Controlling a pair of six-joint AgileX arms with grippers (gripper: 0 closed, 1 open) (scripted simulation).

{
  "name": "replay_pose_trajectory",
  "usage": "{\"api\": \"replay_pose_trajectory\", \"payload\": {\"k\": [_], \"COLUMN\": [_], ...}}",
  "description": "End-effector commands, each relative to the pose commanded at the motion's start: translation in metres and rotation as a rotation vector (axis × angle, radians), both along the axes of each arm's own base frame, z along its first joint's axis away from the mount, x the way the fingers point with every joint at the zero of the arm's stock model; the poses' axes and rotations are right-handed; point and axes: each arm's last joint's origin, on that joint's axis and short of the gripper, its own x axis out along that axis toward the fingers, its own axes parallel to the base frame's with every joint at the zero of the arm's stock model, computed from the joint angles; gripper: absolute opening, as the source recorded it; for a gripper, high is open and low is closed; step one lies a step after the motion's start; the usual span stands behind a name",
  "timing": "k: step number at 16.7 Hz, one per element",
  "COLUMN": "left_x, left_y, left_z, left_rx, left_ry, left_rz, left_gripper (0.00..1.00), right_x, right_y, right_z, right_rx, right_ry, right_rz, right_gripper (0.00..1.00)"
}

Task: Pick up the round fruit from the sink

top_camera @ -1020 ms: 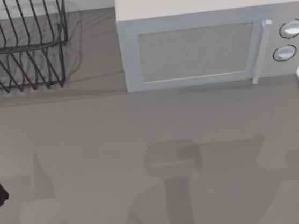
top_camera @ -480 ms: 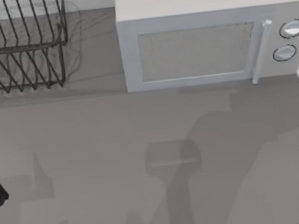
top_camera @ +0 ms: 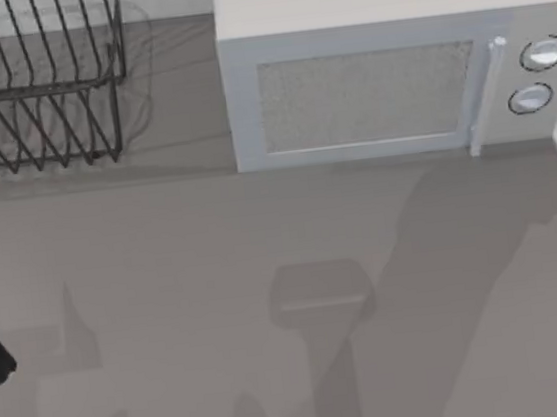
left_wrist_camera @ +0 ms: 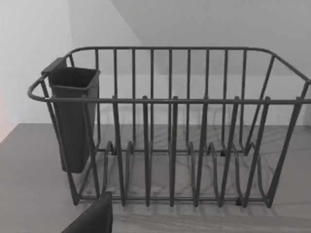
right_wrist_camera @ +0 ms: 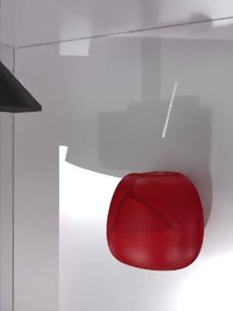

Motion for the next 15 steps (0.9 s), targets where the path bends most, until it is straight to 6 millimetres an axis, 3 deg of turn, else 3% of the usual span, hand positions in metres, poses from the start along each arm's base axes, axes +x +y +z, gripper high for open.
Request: {"api": "replay_pose_trajectory", "payload": {"k": [3,5,12,15], "left_x": [0.000,0.000,0.000,0.000], "left_y": [0.000,0.000,0.000,0.000], "left_z": [0.000,0.000,0.000,0.000], "left_rx": [0.000,0.000,0.000,0.000], "left_ry": [0.000,0.000,0.000,0.000], "left_rz": [0.000,0.000,0.000,0.000], "left_gripper": [1.00,1.00,1.00,1.00], "right_x": [0.000,0.002,0.006,0.001], "right_y": [0.002,0.002,-0.001,0.000], "right_z": [-0.001,-0.014,-0.121,-0.151], "right_rx": [0.000,0.000,-0.004,0.000], "right_ry": [-0.001,0.003,-0.015,-0.002], "right_rz": [0.005,0.004,0.001,0.000], "right_gripper": [1.00,1.00,1.00,1.00]}}
